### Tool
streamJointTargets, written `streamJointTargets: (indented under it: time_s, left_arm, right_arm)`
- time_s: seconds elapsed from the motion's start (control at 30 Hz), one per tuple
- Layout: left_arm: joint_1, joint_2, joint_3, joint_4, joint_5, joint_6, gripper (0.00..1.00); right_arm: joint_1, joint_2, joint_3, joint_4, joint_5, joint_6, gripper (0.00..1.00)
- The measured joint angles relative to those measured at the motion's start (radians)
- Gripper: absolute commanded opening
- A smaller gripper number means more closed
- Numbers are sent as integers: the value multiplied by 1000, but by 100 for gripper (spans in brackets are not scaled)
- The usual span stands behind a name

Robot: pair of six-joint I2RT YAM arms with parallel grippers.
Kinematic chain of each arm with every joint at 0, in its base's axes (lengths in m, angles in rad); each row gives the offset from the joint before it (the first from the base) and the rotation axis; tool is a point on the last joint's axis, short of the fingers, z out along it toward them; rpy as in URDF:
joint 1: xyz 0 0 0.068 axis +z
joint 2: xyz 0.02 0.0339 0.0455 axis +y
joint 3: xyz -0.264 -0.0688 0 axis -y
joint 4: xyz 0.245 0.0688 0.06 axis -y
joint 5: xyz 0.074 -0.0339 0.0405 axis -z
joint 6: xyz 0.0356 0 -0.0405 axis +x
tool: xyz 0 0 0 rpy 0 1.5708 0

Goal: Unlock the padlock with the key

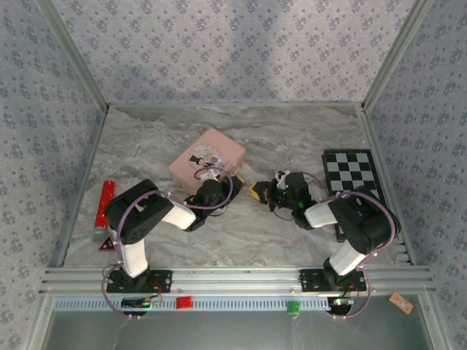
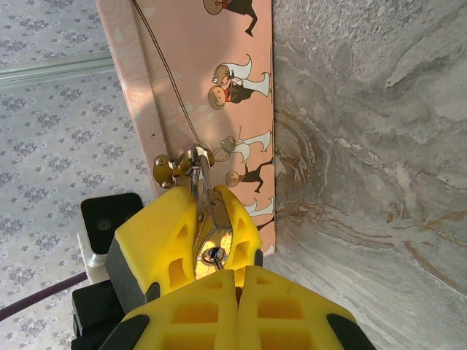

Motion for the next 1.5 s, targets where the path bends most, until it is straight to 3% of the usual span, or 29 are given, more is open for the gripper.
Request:
streamJointTargets:
  time_s: [1.5]
  left_arm:
    - [0,-2,0,-5,2,7,0]
  right_arm:
    - [10,-12,-5,-9,26,-11,0]
